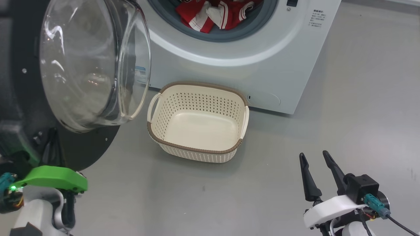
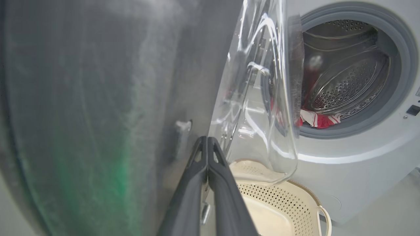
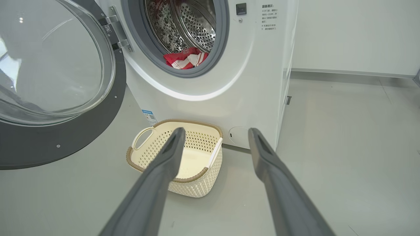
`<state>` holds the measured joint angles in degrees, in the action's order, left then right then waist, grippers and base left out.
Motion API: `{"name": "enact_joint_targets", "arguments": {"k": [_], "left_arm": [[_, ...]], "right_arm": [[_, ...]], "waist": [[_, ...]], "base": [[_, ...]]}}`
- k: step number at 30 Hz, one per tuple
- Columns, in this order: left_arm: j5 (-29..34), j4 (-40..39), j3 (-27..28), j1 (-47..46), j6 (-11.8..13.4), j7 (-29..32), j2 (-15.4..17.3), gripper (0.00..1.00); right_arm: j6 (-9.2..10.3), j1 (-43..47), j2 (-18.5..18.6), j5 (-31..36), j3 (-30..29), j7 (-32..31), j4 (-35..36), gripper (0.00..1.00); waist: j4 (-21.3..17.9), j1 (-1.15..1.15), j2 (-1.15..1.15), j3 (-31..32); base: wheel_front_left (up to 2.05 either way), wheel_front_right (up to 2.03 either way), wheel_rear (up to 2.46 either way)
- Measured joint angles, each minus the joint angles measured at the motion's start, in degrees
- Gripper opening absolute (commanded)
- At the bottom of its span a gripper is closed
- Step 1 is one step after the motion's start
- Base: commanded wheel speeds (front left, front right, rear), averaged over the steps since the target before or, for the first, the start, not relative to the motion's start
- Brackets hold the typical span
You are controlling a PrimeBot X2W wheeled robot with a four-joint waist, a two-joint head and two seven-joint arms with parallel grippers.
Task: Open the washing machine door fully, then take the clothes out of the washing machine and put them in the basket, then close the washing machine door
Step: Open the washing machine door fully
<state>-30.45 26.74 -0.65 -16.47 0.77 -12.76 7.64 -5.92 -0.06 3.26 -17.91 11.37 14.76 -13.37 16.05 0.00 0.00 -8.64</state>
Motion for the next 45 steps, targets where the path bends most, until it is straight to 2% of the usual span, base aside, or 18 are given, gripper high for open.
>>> {"name": "enact_joint_targets", "arguments": {"k": [17,26,36,45], "left_arm": [[-4.98,0.42,10.6,-3.41,1.79,-0.87,5.19,0.0],[-7.05,1.77,13.99,-6.15,1.97,-0.94,6.93,0.0],[-7.2,3.83,14.59,-7.17,1.66,-1.44,8.08,0.0],[-5.71,6.11,13.22,-7.26,0.85,-1.51,7.88,0.0]], "right_arm": [[-0.01,-3.64,1.82,1.03,0.19,-0.01,0.07,1.0],[-0.01,-5.06,3.35,1.94,-0.23,-0.41,0.37,1.0],[0.0,-6.06,4.17,2.44,-0.78,-0.42,0.41,1.0],[-0.01,-6.52,3.63,2.37,-0.76,-0.41,-1.23,1.0]], "waist": [[-2.15,0.0,0.0,-7.19],[-2.71,0.0,0.0,-10.8],[-2.65,0.0,0.0,-12.67],[-2.59,0.0,0.0,-10.4]], "base": [[0.0,0.0,0.0],[0.0,0.0,0.0],[0.0,0.0,0.0],[0.0,0.0,0.0]]}}
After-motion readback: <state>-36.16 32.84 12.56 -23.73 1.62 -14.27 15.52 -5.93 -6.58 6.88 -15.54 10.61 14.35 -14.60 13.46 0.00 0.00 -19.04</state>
